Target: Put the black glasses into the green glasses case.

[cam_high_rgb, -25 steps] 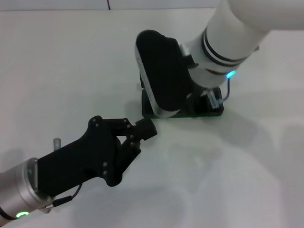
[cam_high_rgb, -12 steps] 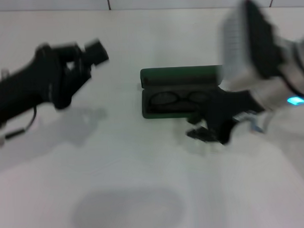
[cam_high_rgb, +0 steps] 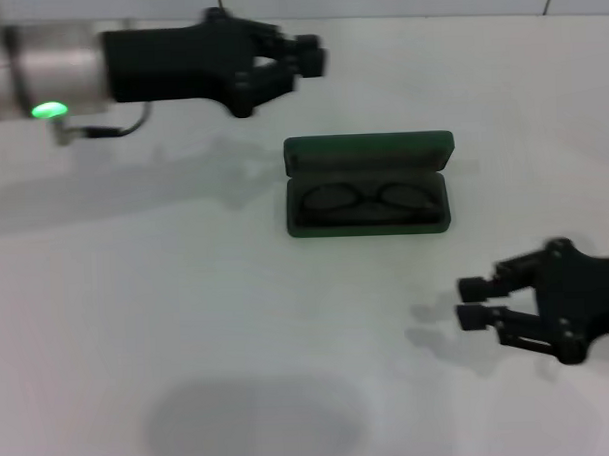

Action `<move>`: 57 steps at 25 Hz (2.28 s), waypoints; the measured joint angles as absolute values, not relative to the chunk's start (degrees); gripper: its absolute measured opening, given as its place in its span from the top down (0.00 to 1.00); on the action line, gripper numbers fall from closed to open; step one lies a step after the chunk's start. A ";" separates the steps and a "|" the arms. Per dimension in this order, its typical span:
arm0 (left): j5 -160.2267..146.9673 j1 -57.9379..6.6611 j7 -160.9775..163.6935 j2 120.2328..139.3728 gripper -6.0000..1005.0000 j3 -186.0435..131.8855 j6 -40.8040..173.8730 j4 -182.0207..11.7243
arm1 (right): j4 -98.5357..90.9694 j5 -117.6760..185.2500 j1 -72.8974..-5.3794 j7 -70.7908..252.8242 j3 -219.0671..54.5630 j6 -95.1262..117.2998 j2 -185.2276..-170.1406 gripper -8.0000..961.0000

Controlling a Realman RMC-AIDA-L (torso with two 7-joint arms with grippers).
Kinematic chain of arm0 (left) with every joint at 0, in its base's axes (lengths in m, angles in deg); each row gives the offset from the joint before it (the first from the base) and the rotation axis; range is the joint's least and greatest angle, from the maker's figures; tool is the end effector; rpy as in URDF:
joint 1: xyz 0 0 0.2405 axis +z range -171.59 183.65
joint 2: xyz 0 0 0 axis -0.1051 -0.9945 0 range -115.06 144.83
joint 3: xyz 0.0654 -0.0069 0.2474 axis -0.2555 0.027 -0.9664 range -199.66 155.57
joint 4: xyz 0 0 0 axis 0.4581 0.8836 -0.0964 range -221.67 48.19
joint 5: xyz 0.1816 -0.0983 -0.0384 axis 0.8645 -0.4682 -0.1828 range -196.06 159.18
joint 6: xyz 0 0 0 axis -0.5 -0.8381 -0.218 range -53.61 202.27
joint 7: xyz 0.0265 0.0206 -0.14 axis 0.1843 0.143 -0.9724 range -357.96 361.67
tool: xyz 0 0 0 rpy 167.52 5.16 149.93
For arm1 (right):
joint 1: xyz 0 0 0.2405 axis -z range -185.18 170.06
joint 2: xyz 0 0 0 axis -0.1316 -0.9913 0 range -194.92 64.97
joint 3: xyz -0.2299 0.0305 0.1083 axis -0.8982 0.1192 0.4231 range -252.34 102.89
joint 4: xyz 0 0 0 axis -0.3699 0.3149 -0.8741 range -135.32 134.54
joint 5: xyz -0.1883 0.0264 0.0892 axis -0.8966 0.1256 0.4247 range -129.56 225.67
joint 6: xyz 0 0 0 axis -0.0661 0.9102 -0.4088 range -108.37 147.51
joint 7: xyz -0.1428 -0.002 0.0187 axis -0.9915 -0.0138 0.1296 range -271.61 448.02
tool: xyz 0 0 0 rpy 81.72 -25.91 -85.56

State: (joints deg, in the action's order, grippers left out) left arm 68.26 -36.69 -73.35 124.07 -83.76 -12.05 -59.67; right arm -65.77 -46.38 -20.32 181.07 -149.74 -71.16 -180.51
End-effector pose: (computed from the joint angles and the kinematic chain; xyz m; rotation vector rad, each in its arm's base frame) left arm -0.1820 0.3890 0.0221 -2.8060 -0.2861 -0.8923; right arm 0.2246 0.2718 0.0063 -2.9663 0.4715 0.6545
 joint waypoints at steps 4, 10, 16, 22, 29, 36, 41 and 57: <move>78.23 -42.42 -74.94 127.89 0.85 -83.78 -2.06 -60.49 | -57.77 -44.02 -19.19 176.94 -146.12 -72.39 -180.52 0.69; 86.07 -46.92 -76.13 131.20 0.84 -84.01 7.01 -63.38 | -48.55 -42.70 -20.04 171.69 -141.44 -73.44 -180.44 0.67; 87.12 -47.24 -76.22 133.24 0.84 -84.10 12.86 -63.77 | -46.69 -42.95 -20.46 169.87 -139.64 -73.25 -180.33 0.66; 88.39 -46.52 -76.32 133.66 0.84 -84.10 13.63 -64.02 | -46.47 -42.93 -21.21 169.65 -139.51 -73.05 -180.36 0.65; 88.71 -45.99 -76.04 133.60 0.85 -84.10 13.96 -65.28 | -44.85 -42.89 -22.38 169.41 -139.46 -71.98 -180.37 0.64; 89.82 -44.96 -76.24 134.21 0.86 -86.82 11.72 -65.36 | -44.11 -42.83 -22.82 168.59 -139.41 -71.13 -180.37 0.62; 89.94 -43.99 -75.80 134.44 0.88 -88.25 9.70 -65.51 | -43.28 -42.82 -23.27 167.93 -139.41 -70.95 -180.37 0.61; 65.70 -22.26 -66.47 130.85 0.79 -88.01 -24.96 -48.64 | -43.67 -41.89 -26.04 167.34 -138.71 -82.62 -179.71 0.58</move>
